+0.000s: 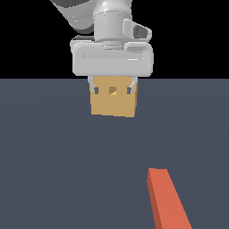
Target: Insert the peg into the horizontal hole in a box.
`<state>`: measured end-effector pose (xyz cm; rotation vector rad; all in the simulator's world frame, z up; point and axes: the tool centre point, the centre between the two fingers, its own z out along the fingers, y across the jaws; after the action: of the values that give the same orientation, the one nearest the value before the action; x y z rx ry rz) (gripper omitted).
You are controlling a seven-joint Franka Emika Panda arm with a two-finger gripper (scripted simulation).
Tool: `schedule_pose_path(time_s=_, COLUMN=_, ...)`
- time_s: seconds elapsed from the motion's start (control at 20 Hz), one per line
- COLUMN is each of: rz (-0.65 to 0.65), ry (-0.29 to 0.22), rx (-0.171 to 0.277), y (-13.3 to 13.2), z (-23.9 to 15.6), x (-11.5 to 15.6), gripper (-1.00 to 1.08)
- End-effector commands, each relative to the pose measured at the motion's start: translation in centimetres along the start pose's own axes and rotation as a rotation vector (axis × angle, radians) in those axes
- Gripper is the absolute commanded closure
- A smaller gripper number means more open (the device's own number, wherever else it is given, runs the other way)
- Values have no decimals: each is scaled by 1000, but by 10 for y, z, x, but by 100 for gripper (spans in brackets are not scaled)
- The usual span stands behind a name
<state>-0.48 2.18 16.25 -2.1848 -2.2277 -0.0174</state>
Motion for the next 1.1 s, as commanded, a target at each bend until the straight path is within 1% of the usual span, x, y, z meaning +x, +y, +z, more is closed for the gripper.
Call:
schedule_pose_path(time_s=0.0, rz=0, ry=0, rx=0, y=0, z=0, x=0, gripper=-92)
schedule_pose_path(time_s=0.2, rz=3, ry=-1, rx=0, y=2, z=2, x=-8, gripper=-92)
schedule_pose_path(time_s=0.4, rz=12, ry=-3, rx=-1, y=7, z=10, x=-32, gripper=-92)
schedule_pose_path(time_s=0.65, rz=31, ry=-7, rx=-2, y=17, z=24, x=-81, gripper=-92)
schedule_pose_path(time_s=1.05, rz=67, ry=-15, rx=-4, y=36, z=51, x=-176, gripper=-92)
